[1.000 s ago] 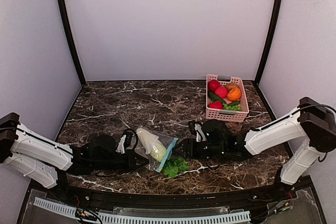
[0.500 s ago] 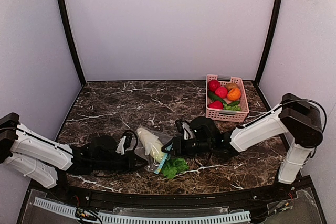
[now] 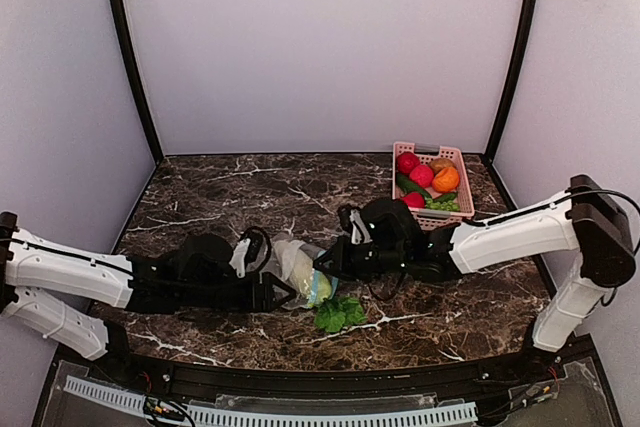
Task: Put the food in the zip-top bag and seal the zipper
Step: Pick up the zipper food storage bag from the center of the board, then pass from the right arm to the left
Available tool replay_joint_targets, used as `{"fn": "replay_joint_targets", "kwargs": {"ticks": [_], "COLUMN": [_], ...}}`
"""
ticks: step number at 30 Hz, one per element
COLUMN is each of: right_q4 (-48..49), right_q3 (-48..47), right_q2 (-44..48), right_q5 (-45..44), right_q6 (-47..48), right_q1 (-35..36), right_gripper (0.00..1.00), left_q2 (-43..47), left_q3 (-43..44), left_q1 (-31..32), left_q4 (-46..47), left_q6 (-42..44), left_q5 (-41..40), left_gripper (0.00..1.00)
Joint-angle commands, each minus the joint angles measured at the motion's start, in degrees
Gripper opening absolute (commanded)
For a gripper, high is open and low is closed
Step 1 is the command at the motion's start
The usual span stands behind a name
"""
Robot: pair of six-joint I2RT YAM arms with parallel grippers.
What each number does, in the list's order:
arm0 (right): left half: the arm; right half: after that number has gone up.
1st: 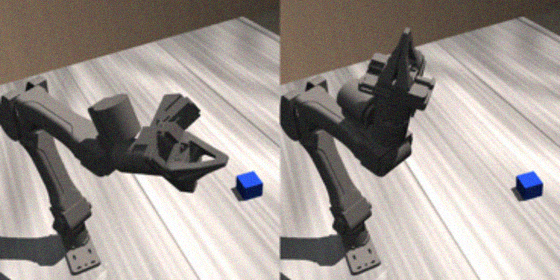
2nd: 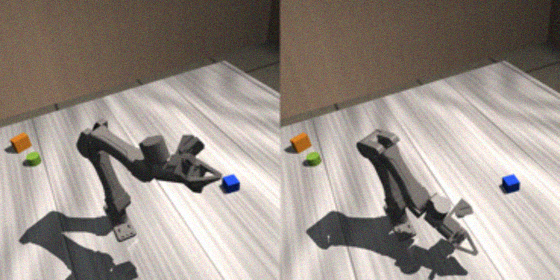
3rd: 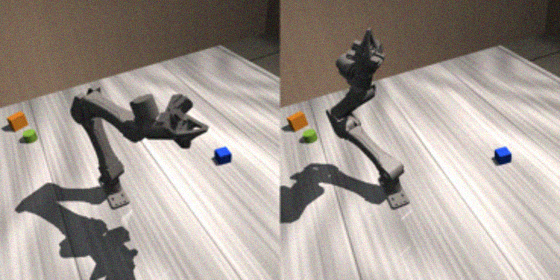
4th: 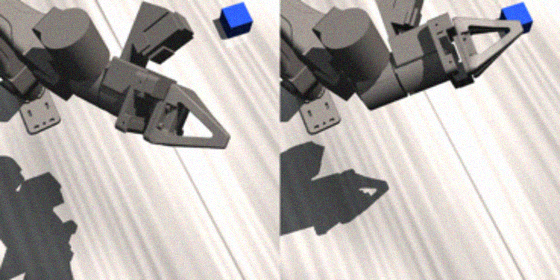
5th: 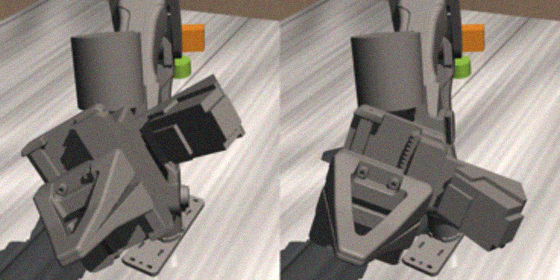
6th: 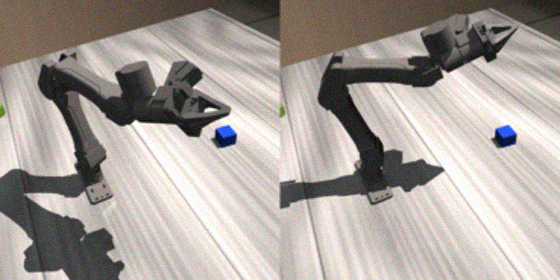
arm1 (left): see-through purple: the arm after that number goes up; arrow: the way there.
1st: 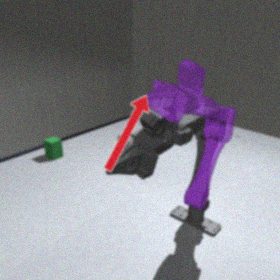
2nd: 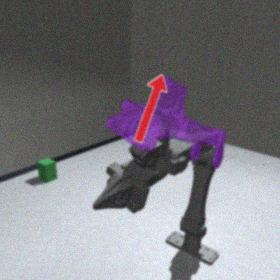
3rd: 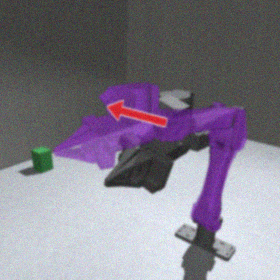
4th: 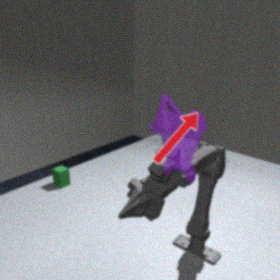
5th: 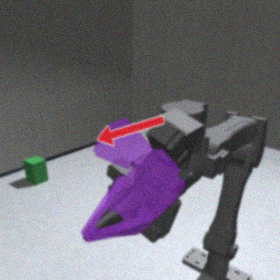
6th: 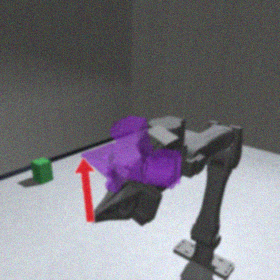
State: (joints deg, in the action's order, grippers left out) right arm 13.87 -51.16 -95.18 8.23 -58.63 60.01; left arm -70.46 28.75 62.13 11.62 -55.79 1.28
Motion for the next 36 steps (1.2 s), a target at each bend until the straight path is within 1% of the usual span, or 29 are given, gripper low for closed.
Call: {"fn": "replay_joint_targets", "kwargs": {"ticks": [1,7,11,14,17,19,22,25,29,31,35,36], "right_q4": [-11.32,-19.59,-23.85,-25.68,-26.03,-26.17,-26.16,-26.13,-26.15,-26.25,-26.25,-26.23], "right_q3": [-4.28,-7.64,-9.98,-10.74,-10.54,-10.5,-10.28,-9.89,-9.92,-10.05,-9.97,-9.98], "right_q2": [5.76,10.2,11.13,11.55,12.1,12.33,12.7,13.16,13.22,13.18,13.36,13.46], "right_q5": [-9.86,-16.07,-18.44,-19.69,-19.87,-19.6,-19.07,-19.03,-19.01,-18.89,-18.7,-18.65], "right_q6": [-0.98,-2.73,-3.04,-3.43,-3.76,-3.7,-3.75,-4.16,-4.47,-4.45,-4.44,-4.47], "right_q1": [0.91,1.3,1.46,1.52,1.45,1.48,1.59,1.57,1.58,1.59,1.56,1.52], "right_gripper": [0.0,0.0,0.0,0.0,0.0,0.0,0.0,0.0,0.0,0.0,0.0,0.0], "left_q2": [4.62,6.39,5.09,3.76,1.2,-0.08,-1.14,-1.95,-3.32,-4.49,-6.68,-7.27], "left_q3": [7.78,13.09,16.96,19.6,21.23,21.86,22.71,23.01,22.64,23.22,24.94,25.3], "left_q1": [0.33,1.14,4.79,6.36,7.4,7.47,7.48,7.48,7.48,7.48,7.48,7.48], "left_q4": [-15.12,-18.79,-20.12,-18.99,-18.21,-18.86,-19.79,-18.21,-15.42,-15.97,-18.1,-18.97], "left_q6": [11.18,19.63,25.69,29.55,33.97,35.51,36.59,37.46,39.16,39.74,41.16,41.72], "left_q5": [-5.33,-7.84,-11.5,-10.66,-8.56,-9.09,-9.98,-8.17,-5.43,-5.08,-6.59,-7.55], "left_gripper": [0.67,0.75,0.81,0.86,0.88,0.88,0.85,0.76,0.72,0.66,0.59,0.55]}}
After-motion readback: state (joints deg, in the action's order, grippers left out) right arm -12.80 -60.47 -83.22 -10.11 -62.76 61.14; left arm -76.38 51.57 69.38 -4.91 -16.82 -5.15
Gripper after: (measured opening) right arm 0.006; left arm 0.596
